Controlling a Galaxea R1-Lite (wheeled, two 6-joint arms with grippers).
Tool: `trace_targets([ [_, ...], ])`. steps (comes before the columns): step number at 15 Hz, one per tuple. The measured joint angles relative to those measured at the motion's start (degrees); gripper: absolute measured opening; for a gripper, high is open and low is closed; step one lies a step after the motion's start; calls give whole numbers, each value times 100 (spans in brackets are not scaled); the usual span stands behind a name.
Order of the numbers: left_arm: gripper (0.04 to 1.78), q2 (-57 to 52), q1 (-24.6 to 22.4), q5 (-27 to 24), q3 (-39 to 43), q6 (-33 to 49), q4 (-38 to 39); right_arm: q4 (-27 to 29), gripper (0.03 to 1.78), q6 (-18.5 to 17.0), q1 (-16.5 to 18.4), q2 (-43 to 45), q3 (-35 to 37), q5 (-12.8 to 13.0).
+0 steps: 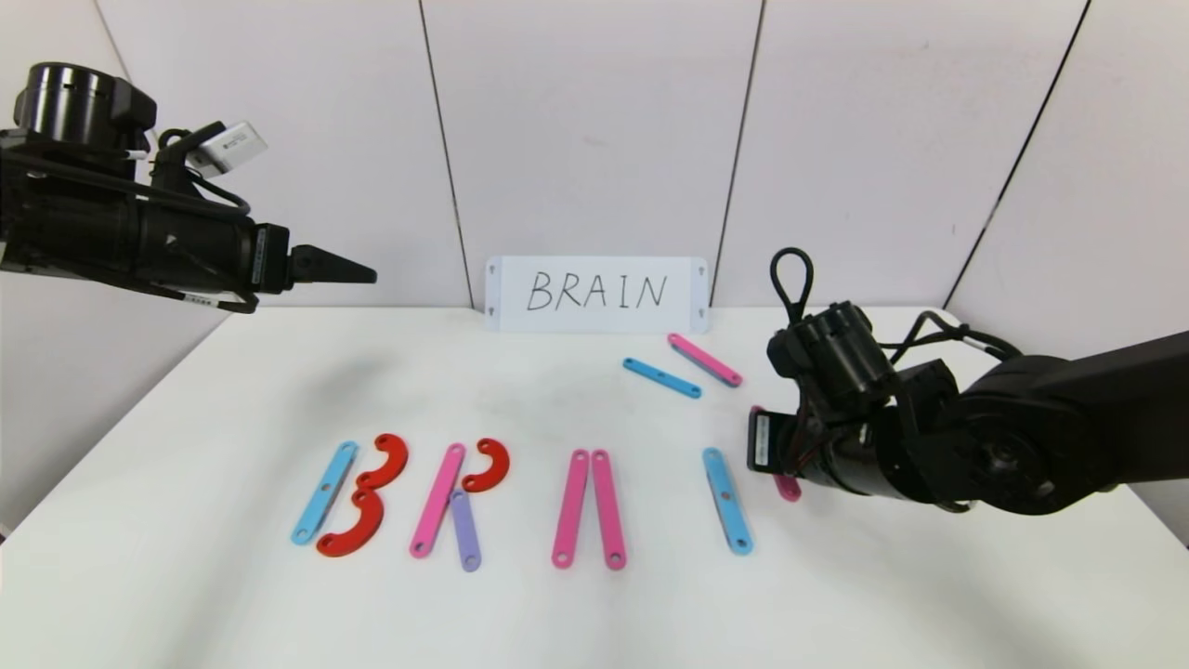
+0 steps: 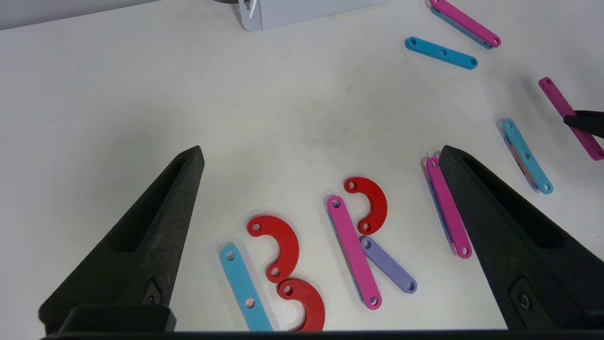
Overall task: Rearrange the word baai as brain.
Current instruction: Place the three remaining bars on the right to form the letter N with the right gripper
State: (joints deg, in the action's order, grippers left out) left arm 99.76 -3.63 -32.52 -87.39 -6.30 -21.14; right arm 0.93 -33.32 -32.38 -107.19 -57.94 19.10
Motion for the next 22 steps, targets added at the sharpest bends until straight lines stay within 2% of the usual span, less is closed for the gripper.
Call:
trace_targets([
  [4,174,0,-2,0,2,0,0,-547,27,9,179,22,580,-48],
  [9,174,0,-2,2,10,0,-2,-1037,27,250,265,-80,939,-98],
  [13,174,10,13,0,21,0,0,-1057,27,451,283,-174,998,-229],
  [18,174,10,16,0,22,0,-2,-1278,27,551,325,-304,1045,-235],
  [20,174,10,16,-5,21,0,-5,-1285,32,562,336,-328,1051,-233],
  [22,174,10,16,-7,21,0,-5,-1280,46,562,347,-334,1056,-233],
])
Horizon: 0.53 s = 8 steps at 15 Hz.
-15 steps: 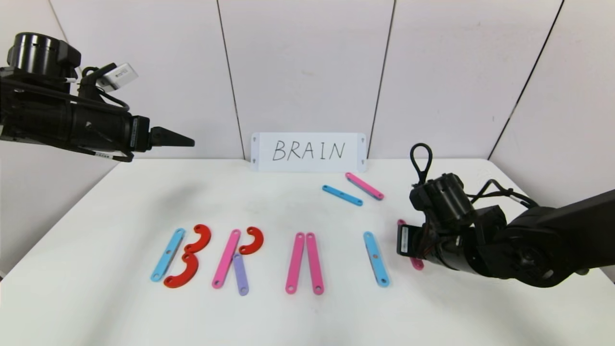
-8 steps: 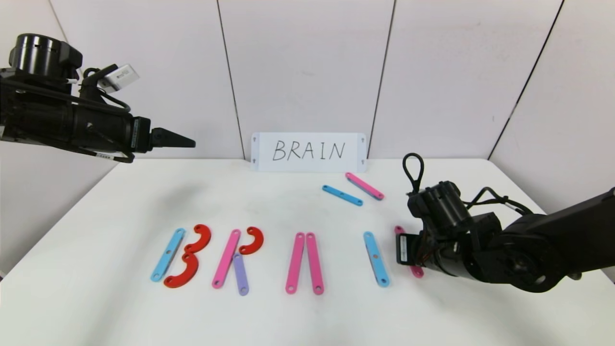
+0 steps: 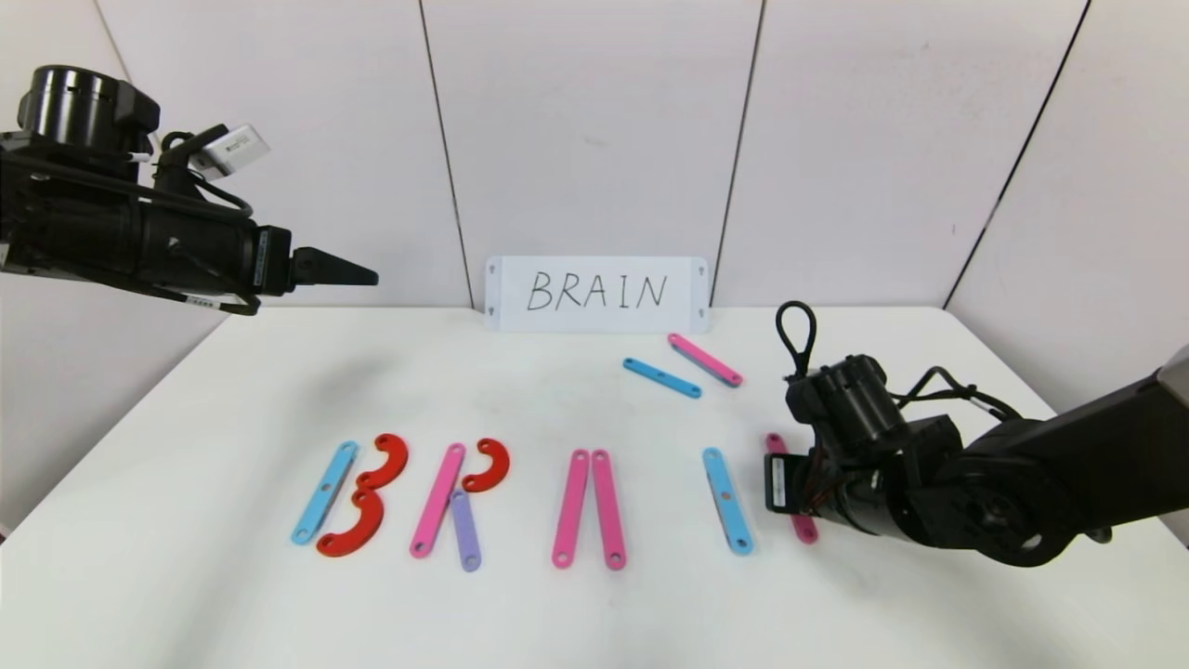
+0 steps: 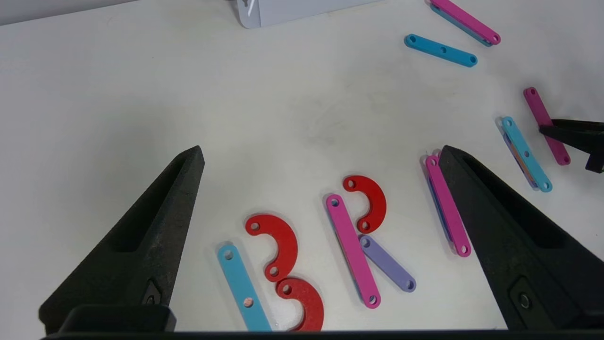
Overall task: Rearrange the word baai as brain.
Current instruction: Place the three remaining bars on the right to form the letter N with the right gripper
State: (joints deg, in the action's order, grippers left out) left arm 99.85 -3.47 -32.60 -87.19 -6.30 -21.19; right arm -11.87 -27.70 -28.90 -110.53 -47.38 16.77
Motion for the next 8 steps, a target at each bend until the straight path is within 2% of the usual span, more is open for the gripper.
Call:
trace_targets([
  [2,174,0,-2,-1,0,2,0,0,70,0,0,6,1,0],
  [6,174,1,0,-1,11,2,-2,0,137,-6,22,37,1,0],
  [8,174,1,0,-1,11,0,-2,2,158,-16,38,52,12,1],
])
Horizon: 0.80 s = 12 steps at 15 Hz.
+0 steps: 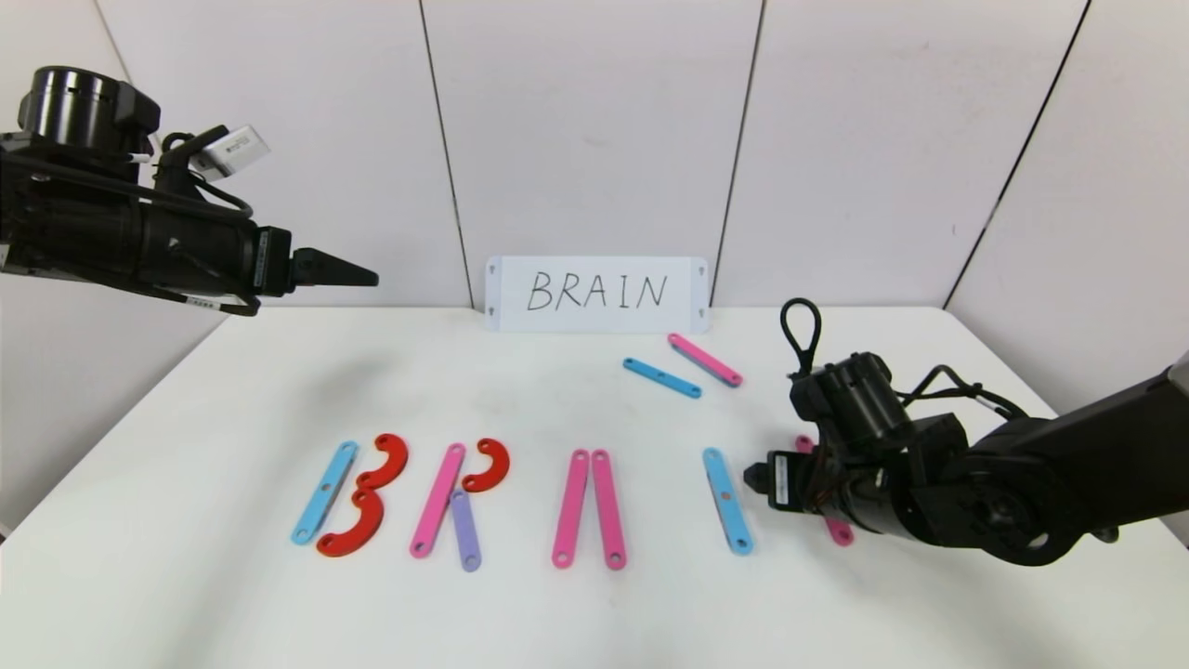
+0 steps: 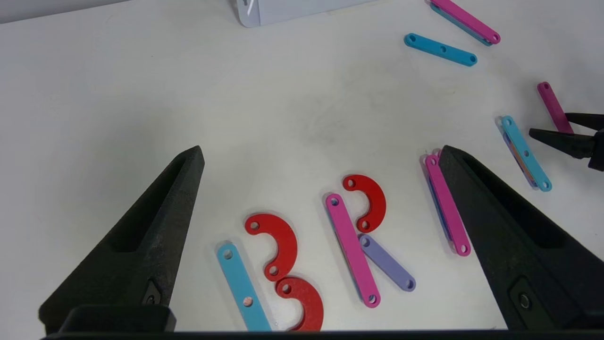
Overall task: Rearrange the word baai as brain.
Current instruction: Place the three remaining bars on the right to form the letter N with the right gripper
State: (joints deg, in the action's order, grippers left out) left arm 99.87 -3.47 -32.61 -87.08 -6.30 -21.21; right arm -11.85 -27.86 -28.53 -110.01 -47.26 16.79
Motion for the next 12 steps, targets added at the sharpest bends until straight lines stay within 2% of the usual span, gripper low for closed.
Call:
trace_targets([
  [3,174,0,4,-7,0,0,-1,-9,173,-41,28,22,5,0],
  [10,174,0,30,-7,15,0,-1,-243,173,-91,41,163,22,-169],
  [12,174,0,32,-7,15,0,-1,-247,173,-89,41,182,38,-340],
])
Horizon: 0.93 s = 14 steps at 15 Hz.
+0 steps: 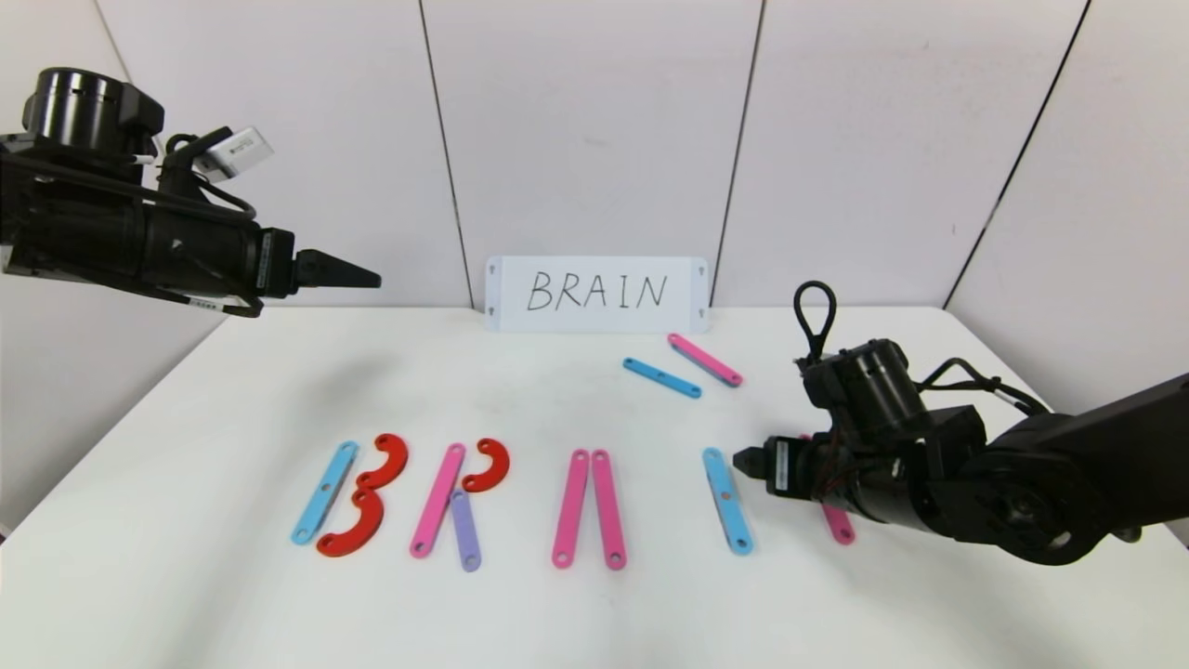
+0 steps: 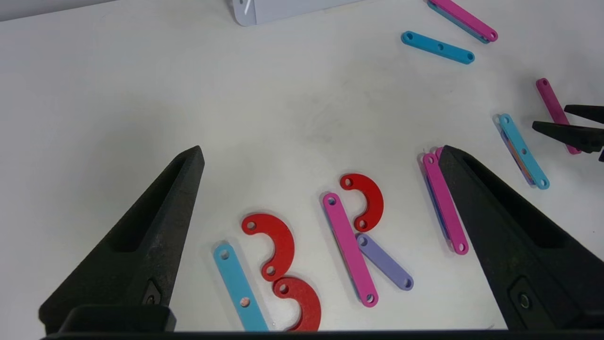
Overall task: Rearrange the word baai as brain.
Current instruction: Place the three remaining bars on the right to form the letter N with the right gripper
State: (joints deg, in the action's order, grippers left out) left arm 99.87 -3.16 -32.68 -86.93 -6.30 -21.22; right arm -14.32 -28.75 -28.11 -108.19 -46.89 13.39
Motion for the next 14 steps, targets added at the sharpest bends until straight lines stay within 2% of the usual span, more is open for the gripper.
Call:
trace_targets([
  [3,174,0,7,0,0,2,0,0,173,48,-20,50,-35,-24],
  [5,174,-4,5,2,0,0,0,2,173,251,-90,106,-162,-35],
  [8,174,-20,5,0,0,0,0,71,173,797,-113,98,-612,-135],
  [12,174,-26,0,5,0,0,4,188,173,1619,-129,-234,-1596,-484],
  [14,174,-22,2,7,-6,0,6,232,173,1993,-112,-528,-2031,-755],
])
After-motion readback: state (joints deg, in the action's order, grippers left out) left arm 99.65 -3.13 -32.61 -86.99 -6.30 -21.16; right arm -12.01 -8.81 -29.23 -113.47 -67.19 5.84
